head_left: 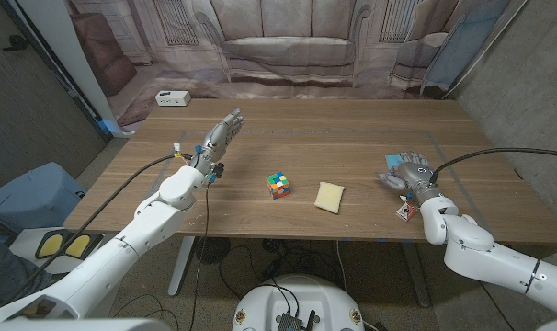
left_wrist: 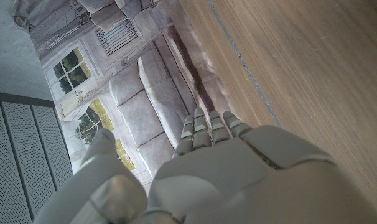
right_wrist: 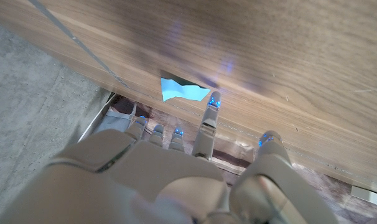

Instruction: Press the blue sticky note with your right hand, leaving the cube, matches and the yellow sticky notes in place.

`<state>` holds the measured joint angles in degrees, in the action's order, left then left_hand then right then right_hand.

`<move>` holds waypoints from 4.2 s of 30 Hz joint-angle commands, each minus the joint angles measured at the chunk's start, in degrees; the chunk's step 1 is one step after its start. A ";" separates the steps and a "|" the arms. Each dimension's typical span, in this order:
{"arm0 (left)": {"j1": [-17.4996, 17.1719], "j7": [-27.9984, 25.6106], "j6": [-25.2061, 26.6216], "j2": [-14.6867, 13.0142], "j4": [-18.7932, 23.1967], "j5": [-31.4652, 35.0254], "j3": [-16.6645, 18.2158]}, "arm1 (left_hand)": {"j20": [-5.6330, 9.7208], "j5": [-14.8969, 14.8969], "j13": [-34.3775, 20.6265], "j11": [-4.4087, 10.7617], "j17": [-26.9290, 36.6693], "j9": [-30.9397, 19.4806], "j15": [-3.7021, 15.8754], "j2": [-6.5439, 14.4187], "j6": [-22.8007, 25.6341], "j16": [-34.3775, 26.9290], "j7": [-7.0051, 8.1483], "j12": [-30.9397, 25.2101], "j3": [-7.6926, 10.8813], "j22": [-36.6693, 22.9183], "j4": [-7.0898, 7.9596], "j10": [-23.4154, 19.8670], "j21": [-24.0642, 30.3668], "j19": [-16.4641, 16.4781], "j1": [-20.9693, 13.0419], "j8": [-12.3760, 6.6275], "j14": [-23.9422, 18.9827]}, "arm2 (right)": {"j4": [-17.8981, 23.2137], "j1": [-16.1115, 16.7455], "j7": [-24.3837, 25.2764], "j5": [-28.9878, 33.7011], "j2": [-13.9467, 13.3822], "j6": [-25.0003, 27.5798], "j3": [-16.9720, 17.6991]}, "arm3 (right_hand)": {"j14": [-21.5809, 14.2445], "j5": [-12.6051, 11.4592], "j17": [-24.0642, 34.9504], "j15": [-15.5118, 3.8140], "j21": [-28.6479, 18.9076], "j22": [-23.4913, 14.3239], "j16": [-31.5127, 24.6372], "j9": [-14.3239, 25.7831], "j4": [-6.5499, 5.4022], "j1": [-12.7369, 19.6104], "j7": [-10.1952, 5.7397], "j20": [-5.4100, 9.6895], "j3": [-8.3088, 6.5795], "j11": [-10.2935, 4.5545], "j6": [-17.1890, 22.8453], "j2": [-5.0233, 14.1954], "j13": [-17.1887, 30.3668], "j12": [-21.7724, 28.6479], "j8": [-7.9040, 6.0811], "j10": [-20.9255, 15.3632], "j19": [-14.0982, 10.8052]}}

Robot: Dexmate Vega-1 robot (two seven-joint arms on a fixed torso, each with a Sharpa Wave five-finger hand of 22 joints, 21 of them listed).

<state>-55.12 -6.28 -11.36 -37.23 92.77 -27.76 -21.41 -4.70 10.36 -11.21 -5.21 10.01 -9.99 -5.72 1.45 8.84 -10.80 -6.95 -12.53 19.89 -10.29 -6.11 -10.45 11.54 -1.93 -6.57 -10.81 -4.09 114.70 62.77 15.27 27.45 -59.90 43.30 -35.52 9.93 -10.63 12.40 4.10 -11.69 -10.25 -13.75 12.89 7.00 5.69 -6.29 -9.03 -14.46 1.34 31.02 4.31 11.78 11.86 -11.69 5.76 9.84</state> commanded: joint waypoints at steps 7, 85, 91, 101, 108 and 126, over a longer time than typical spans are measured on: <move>0.37 0.01 0.39 0.15 -0.12 0.27 -0.33 | -0.51 -0.02 -0.16 0.14 0.25 -0.26 -0.01 0.65 0.59 0.08 0.27 0.18 0.06 -0.05 -0.49 -0.10 -0.13 0.20 -0.06 -0.05 -0.37 | 0.32 1.52 2.60 -0.71 0.28 -0.86 1.88 | 7.44 0.25 0.37 0.52 -0.15 -0.21 0.45 -0.60 0.31 0.59 0.39 -0.27 -0.44 0.69 -13.39 -0.91 0.27 -0.05 2.44 1.56 8.70; -0.18 0.51 -0.21 -0.71 1.52 0.88 0.01 | 0.17 -0.07 -0.17 -0.13 0.24 -0.26 0.01 0.76 0.78 0.06 0.22 0.10 0.22 -0.04 -0.88 -0.49 -0.02 0.63 0.02 0.00 -0.64 | -8.24 10.00 16.94 -22.67 12.28 -46.81 20.28 | -9.46 0.16 -0.87 -2.14 -5.54 0.38 -1.55 -1.51 1.33 3.48 7.19 11.16 -0.93 3.67 -23.73 -1.88 -0.54 2.32 -0.06 -10.27 -22.48; -0.14 0.84 -0.76 -0.48 1.25 0.79 -0.11 | 0.18 -0.07 -0.17 -0.16 0.24 -0.26 0.03 0.76 0.71 0.07 0.32 0.09 0.23 -0.04 -0.90 -0.52 -0.03 0.62 0.03 0.03 -0.65 | -9.63 10.14 14.16 -27.08 13.83 -51.23 21.41 | -10.19 0.14 -0.84 -2.14 -5.57 0.38 -1.58 -1.53 1.39 3.75 8.41 11.11 -0.93 3.81 -23.90 -1.93 -0.54 2.37 0.01 -11.11 -23.57; 0.48 1.50 -0.96 -0.18 0.37 0.65 -0.40 | 0.29 -0.07 -0.17 -0.18 0.24 -0.26 0.06 0.74 0.71 0.05 0.30 0.13 0.24 -0.04 -0.94 -0.46 -0.02 0.68 0.04 0.03 -0.71 | -12.89 9.04 8.63 -34.74 16.66 -58.28 22.41 | -9.92 0.07 -0.91 -1.87 -5.27 0.42 -1.16 -1.57 1.56 4.25 9.09 11.03 -1.02 4.27 -23.84 -1.97 -0.55 2.06 0.02 -11.01 -23.85; 1.08 2.18 -0.73 -0.14 -0.28 0.52 -0.72 | 0.30 -0.07 -0.17 -0.13 0.24 -0.26 0.06 0.74 0.67 0.07 0.31 0.11 0.24 -0.04 -0.97 -0.51 -0.03 0.69 0.05 0.04 -0.69 | -15.24 7.94 3.25 -42.65 18.83 -61.82 22.90 | -9.75 0.06 -0.92 -1.60 -4.95 0.44 -0.92 -1.59 1.59 4.37 9.48 10.86 -0.96 4.73 -23.71 -2.13 -0.55 2.01 -0.01 -11.27 -23.64; 2.90 3.28 -0.30 -0.28 -1.08 0.69 -1.12 | 0.31 -0.07 -0.17 -0.20 0.24 -0.26 0.08 0.73 0.74 0.08 0.32 0.16 0.27 -0.04 -1.03 -0.41 -0.06 0.68 0.06 0.01 -0.69 | -22.88 3.67 -14.66 -66.66 24.82 -65.96 22.23 | -9.49 0.09 -0.70 -0.99 -3.93 0.45 -0.46 -1.67 1.07 3.33 10.27 10.18 -0.09 5.49 -22.58 -3.13 -0.55 1.70 -0.34 -11.60 -22.91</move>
<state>-53.19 -3.57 -12.09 -37.39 91.98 -27.19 -22.35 -4.41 10.36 -11.21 -5.21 10.00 -9.99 -5.42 1.74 9.11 -10.80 -6.65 -12.53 20.01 -10.14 -6.71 -10.45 11.54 -1.64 -6.27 -10.81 -4.40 96.75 69.16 10.88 -24.92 -39.11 -19.96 -12.97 0.50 -10.38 11.40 2.49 -15.88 -9.59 -14.40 11.21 8.14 9.37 3.71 1.51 -14.99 6.04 7.69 1.96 11.21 13.75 -11.88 -5.74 -12.99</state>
